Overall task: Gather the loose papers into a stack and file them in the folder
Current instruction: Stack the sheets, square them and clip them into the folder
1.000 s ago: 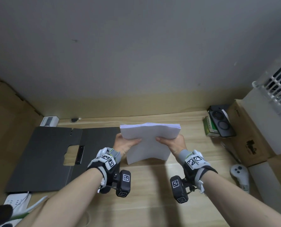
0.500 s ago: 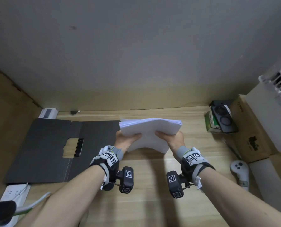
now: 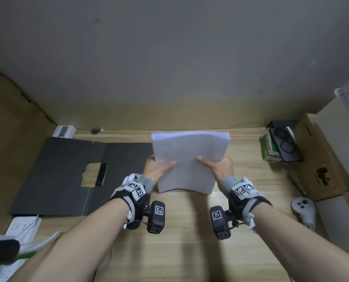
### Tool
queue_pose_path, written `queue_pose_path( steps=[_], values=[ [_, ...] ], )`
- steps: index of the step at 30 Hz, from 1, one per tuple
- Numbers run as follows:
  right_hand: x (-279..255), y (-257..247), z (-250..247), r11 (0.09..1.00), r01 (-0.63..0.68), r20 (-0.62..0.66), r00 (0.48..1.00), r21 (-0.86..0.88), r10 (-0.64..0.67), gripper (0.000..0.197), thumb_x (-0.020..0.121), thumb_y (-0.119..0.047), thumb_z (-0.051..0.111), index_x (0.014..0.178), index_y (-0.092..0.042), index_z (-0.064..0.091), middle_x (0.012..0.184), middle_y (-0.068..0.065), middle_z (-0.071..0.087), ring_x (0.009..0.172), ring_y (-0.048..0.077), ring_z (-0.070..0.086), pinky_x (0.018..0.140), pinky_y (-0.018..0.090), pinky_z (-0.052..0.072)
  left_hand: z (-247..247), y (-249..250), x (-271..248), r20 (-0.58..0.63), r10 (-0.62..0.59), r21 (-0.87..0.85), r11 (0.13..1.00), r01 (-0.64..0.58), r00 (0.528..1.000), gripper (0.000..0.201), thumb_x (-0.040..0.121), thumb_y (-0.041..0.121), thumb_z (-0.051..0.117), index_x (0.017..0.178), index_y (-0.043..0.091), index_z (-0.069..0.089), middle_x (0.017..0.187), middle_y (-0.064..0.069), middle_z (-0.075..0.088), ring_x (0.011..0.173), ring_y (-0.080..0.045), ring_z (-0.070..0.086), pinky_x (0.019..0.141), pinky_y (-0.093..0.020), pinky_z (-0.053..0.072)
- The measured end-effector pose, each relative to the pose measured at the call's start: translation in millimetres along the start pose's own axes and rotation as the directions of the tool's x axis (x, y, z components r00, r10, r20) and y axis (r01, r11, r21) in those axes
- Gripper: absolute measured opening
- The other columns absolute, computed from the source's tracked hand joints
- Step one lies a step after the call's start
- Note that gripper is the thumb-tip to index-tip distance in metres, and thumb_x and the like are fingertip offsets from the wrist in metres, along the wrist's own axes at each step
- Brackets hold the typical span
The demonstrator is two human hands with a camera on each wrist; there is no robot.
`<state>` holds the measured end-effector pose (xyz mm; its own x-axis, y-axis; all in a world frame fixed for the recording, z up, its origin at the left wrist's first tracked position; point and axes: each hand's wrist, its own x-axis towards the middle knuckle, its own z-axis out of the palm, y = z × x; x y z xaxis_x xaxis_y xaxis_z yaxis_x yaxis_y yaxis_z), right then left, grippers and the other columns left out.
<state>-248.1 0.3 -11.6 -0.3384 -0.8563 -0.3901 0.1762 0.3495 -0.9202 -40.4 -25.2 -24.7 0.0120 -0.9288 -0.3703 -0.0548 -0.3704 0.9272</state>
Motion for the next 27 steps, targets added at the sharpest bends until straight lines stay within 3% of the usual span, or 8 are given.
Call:
queue_pose_path(
  steps=[3,7,10,13,16,20,23,27],
  values=[
    [-5.5,-5.1,6.4,1.000,-0.018,-0.041,0.999,-0.023,0.017,0.028,0.062,-0.014,0.091,0.082,-0.005,0.073,0.078,0.005,0.074,0.058,0.014,0.067,0.053,0.023,0.055,-7.1,6.0,-10.6,-0.041,-0.077,0.026,0.997,0.079,0.996,0.059,0.058,0.028,0.090,0.105,0.001,0.066,0.099,-0.012,0.073,0.087,-0.025,0.072,0.078,-0.041,0.060],
    [-14.8,0.0,10.8,0.984,-0.149,-0.075,0.987,-0.101,0.142,0.038,0.058,-0.023,0.094,0.075,-0.008,0.063,0.076,0.001,0.068,0.062,0.016,0.063,0.061,0.028,0.051,-16.9,-2.3,-32.5,-0.025,-0.131,0.070,0.989,0.133,0.991,0.044,0.076,0.018,0.079,0.113,0.000,0.063,0.108,-0.014,0.071,0.091,-0.026,0.070,0.081,-0.037,0.058],
    [-21.8,7.6,9.6,0.959,-0.229,-0.087,0.972,-0.166,0.217,0.043,0.061,-0.026,0.092,0.084,-0.010,0.059,0.078,-0.001,0.063,0.074,0.019,0.062,0.070,0.027,0.046,-22.4,-12.6,-51.0,0.026,-0.233,0.058,0.971,0.231,0.972,0.038,0.081,0.016,0.075,0.114,0.001,0.065,0.108,-0.013,0.070,0.084,-0.022,0.070,0.074,-0.030,0.059],
    [-28.5,21.9,7.8,0.934,-0.285,-0.003,0.957,-0.214,0.291,0.050,0.058,-0.030,0.093,0.092,-0.007,0.065,0.087,0.005,0.071,0.080,0.023,0.070,0.071,0.031,0.053,-29.5,-26.5,-66.5,0.041,-0.363,-0.018,0.931,0.363,0.931,0.046,0.077,0.019,0.078,0.116,-0.001,0.063,0.101,-0.009,0.072,0.079,-0.019,0.072,0.070,-0.028,0.058],
    [-35.4,37.8,5.6,0.935,-0.311,0.109,0.937,-0.172,0.332,0.056,0.056,-0.026,0.094,0.100,-0.003,0.068,0.089,0.008,0.076,0.078,0.027,0.074,0.074,0.038,0.060,-39.5,-37.8,-74.0,-0.049,-0.439,-0.038,0.898,0.438,0.897,0.068,0.071,0.026,0.082,0.123,0.003,0.045,0.112,-0.006,0.062,0.092,-0.022,0.065,0.080,-0.034,0.053],
    [-48.7,57.3,-1.9,0.922,-0.344,0.271,0.884,-0.177,0.382,0.052,0.065,-0.016,0.089,0.109,0.002,0.067,0.097,0.016,0.075,0.089,0.035,0.073,0.085,0.049,0.058,-50.3,-47.3,-79.4,-0.083,-0.462,-0.084,0.886,0.456,0.883,0.079,0.081,0.021,0.075,0.141,0.007,0.026,0.125,-0.005,0.051,0.092,-0.020,0.057,0.077,-0.031,0.048],
    [-55.6,73.6,-1.6,0.919,-0.335,0.295,0.874,-0.209,0.386,0.048,0.070,-0.013,0.086,0.111,0.003,0.066,0.099,0.017,0.075,0.091,0.037,0.072,0.085,0.052,0.057,-59.5,-58.1,-71.7,-0.080,-0.482,-0.141,0.872,0.469,0.872,0.084,0.072,0.025,0.082,0.136,0.005,0.032,0.125,-0.011,0.057,0.099,-0.026,0.063,0.085,-0.042,0.054],
    [-58.5,80.8,5.4,0.934,-0.278,0.242,0.912,-0.226,0.331,0.029,0.075,-0.008,0.081,0.100,0.001,0.070,0.093,0.017,0.075,0.079,0.033,0.073,0.072,0.041,0.060,-64.6,-71.3,-62.9,-0.077,-0.461,-0.028,0.887,0.461,0.884,0.096,0.051,0.045,0.091,0.129,0.007,0.050,0.116,-0.007,0.068,0.098,-0.024,0.069,0.089,-0.042,0.055]
  ],
)
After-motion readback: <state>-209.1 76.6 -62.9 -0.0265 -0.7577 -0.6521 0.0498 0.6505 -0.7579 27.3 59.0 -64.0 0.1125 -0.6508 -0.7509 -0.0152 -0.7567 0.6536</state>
